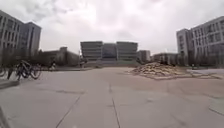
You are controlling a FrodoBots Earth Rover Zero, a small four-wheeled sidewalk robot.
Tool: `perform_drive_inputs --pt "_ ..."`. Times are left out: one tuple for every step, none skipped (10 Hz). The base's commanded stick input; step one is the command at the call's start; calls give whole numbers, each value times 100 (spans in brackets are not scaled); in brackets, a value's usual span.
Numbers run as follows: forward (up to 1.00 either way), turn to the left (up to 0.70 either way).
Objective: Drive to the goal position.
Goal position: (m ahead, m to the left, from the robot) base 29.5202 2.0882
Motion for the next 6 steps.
perform_drive_inputs --pt "70 0" --pt "70 0" --pt "70 0" --pt "70 2" --pt "70 7" --pt "70 6"
